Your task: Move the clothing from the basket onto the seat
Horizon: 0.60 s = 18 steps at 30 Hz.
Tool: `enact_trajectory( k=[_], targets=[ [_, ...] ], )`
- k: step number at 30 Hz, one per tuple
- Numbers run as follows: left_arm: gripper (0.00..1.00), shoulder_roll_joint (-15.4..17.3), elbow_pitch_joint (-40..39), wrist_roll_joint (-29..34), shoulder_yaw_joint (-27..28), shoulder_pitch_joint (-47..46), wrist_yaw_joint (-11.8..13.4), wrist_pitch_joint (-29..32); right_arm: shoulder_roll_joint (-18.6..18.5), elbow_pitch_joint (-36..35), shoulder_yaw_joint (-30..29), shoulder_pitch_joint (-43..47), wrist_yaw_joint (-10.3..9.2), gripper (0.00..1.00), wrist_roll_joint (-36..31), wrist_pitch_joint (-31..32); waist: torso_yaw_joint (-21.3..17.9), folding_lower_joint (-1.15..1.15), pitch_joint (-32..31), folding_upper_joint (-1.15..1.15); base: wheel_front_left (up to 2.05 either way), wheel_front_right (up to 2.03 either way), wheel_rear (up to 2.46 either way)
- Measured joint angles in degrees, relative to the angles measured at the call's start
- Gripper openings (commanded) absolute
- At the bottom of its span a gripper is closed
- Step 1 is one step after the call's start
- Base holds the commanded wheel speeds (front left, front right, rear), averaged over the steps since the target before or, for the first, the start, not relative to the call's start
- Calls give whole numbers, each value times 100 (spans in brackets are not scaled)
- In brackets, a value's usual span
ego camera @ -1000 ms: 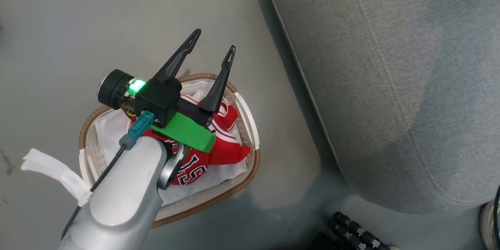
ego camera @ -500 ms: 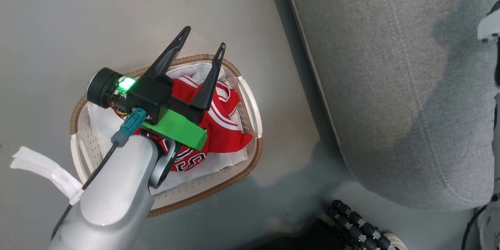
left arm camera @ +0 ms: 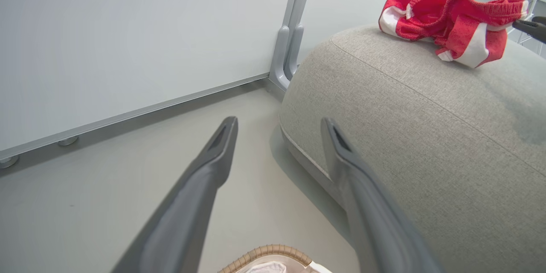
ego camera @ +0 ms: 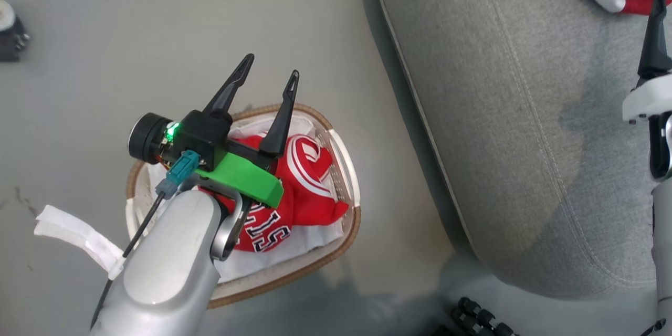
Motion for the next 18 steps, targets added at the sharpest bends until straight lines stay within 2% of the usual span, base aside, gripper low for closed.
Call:
enact_trajectory(
  k=[12,18],
  targets=[
    [100,-491,-8,29,1021,786,-124,-16,-91,-259,535,524,0,100,-91,0,263,0,-1228,0,0,0,0],
    [100,-662,63,75,1602,1358,-147,-18,180,-397,893,865,0,100,52,0,400,-1,-1889,0,0,0,0]
  ],
)
